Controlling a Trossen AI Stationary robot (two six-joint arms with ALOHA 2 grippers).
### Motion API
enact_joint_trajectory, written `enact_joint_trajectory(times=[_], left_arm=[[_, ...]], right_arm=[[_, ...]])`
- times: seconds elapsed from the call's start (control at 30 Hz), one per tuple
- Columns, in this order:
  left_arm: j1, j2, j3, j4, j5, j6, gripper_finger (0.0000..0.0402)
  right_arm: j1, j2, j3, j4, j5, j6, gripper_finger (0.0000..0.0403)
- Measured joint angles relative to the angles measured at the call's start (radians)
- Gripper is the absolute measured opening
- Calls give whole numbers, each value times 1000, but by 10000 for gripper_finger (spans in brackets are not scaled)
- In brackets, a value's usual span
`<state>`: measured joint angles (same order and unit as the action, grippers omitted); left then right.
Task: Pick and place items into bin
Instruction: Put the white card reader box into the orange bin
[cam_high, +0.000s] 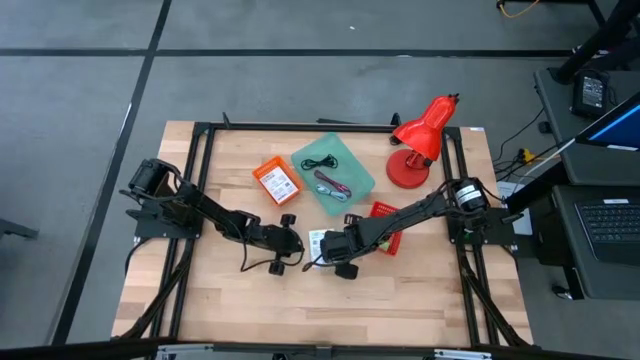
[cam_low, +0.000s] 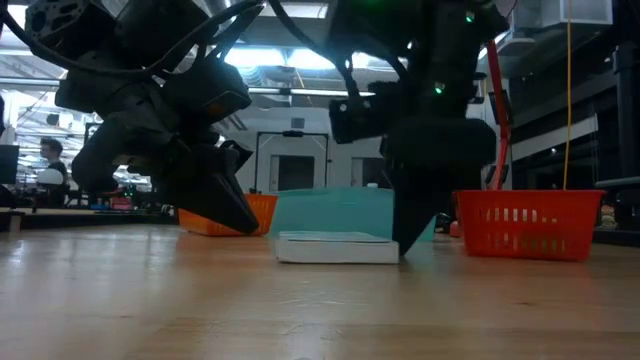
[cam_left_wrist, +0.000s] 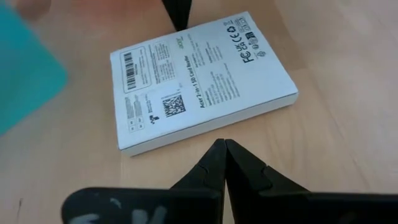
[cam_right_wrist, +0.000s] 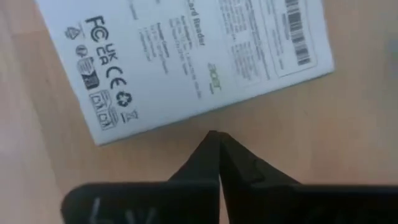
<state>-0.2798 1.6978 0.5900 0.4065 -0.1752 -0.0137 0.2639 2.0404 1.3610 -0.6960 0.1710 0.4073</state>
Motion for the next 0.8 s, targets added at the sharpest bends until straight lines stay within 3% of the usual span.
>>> enact_joint_trajectory(times=[0.23, 0.8], left_arm=[[8, 0, 0, -12, -18, -6, 3], [42, 44, 1, -19, -25, -63, 3]], right_arm=[[-9, -9, -49, 86, -12, -99, 0], [-25, -3, -50, 166, -19, -153, 0]])
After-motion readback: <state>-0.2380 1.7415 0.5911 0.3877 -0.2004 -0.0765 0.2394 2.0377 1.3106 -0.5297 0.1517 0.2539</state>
